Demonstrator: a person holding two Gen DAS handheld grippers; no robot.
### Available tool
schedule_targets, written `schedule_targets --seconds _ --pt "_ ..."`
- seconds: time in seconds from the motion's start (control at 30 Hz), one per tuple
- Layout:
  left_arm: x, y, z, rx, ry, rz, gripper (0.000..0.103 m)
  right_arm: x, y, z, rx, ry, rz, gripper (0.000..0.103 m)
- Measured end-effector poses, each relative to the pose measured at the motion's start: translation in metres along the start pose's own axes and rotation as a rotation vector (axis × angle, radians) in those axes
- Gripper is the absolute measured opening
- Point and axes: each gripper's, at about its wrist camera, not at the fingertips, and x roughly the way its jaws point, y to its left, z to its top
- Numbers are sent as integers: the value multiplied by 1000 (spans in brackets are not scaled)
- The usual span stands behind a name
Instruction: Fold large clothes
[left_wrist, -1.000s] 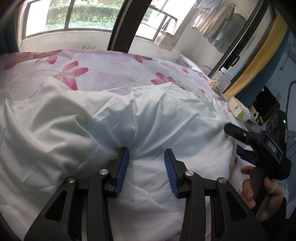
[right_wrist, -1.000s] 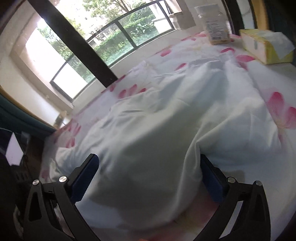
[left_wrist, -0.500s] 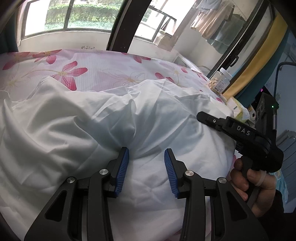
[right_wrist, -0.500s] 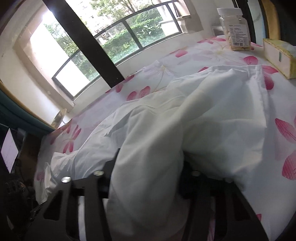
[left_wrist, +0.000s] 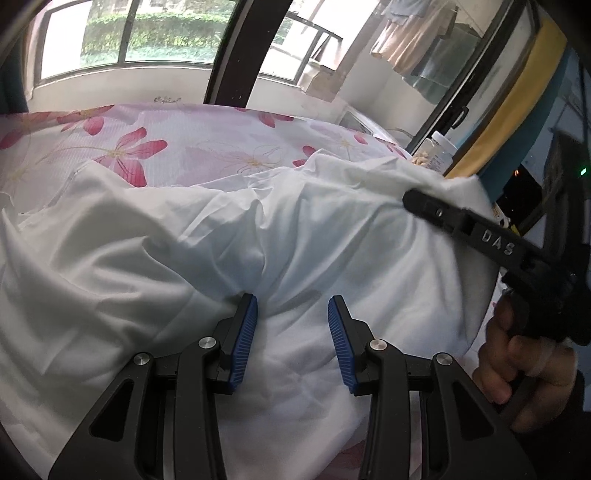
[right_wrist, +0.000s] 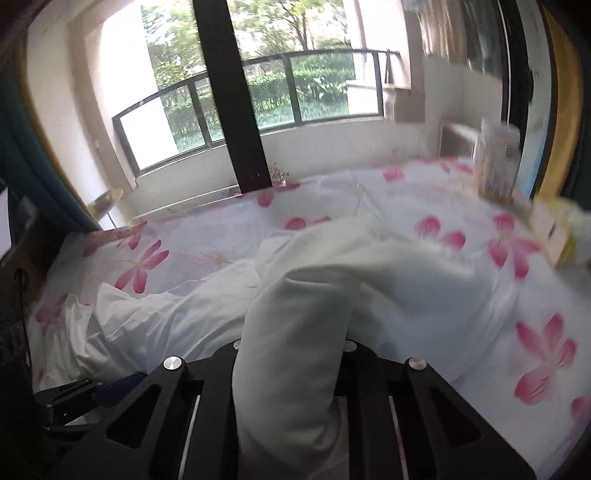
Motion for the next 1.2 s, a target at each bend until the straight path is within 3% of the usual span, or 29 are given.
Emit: schedule_targets --seconds 0.23,0.47,0.83,1.2 --pt "-2 12 0 -54 -8 -64 42 -17 56 13 -178 -59 -13 10" --pt "-14 28 2 -142 4 -118 42 -12 97 12 -282 -48 -2 9" --pt "-91 69 -5 -191 -105 -63 42 -5 138 -3 -352 -15 -11 9" --pt "-139 110 -15 -226 -168 8 42 7 182 -25 -413 31 18 9"
